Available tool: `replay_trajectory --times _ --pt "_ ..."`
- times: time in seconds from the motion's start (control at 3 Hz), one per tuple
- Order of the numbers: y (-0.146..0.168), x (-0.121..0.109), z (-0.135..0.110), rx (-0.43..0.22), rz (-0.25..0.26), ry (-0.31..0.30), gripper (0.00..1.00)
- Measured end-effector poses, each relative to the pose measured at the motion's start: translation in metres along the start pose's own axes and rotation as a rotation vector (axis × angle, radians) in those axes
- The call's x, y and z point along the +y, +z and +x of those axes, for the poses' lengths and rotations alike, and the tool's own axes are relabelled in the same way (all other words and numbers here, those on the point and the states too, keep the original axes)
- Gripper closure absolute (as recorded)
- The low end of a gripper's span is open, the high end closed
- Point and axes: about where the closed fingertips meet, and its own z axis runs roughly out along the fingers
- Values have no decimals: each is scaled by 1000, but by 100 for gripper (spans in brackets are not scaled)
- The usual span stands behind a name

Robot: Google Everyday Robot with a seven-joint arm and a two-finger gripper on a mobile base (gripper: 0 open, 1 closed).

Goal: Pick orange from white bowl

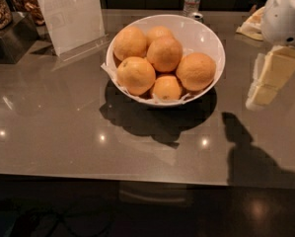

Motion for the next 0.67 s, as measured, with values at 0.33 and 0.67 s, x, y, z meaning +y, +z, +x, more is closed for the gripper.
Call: replay_trajectory --times 0.33,0.67 --pt "8 -27 -18 -42 -13 -35 0" --pt "31 -65 -54 -104 -70 -44 0"
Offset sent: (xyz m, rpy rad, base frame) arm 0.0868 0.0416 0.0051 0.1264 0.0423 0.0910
